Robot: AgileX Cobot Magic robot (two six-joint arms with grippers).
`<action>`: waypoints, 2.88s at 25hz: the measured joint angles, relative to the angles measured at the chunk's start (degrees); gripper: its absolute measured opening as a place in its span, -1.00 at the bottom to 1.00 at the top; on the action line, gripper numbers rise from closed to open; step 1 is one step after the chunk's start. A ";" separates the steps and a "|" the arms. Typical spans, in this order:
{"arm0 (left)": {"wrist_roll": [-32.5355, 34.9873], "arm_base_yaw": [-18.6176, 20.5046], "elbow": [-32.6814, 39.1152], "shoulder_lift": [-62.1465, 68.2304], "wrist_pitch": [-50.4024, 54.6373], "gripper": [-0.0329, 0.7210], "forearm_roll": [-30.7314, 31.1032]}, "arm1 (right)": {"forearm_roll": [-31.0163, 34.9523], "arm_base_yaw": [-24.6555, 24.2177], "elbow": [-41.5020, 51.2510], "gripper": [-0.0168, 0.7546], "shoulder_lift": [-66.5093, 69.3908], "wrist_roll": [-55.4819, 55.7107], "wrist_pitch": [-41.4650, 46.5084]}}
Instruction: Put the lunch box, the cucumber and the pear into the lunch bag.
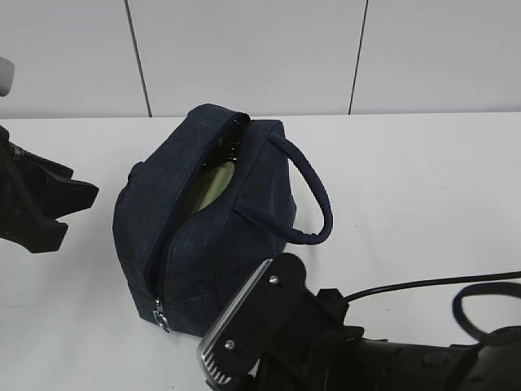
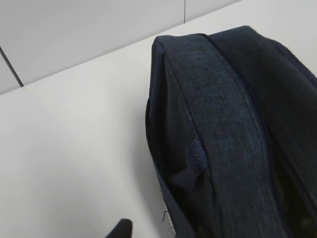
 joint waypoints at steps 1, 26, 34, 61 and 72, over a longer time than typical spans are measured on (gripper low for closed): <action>0.00 0.00 0.00 0.00 0.00 -0.27 0.00 | 0.00 0.35 -0.63 -0.04 0.86 0.12 -0.41; 0.01 0.00 0.00 0.00 -0.22 -0.27 -0.17 | 1.09 0.41 -13.17 -0.04 17.95 0.78 -4.63; 0.01 0.00 0.00 0.00 -0.22 -0.27 -0.23 | 1.57 0.48 -16.70 -0.15 19.89 0.91 -5.32; 0.01 0.00 0.00 0.00 -0.27 -0.27 -0.23 | 17.30 0.48 -17.06 -0.96 13.09 -12.61 2.23; 0.01 0.00 0.00 0.00 -0.41 -0.27 -0.23 | 38.95 0.48 -17.06 -0.96 10.59 -32.57 5.87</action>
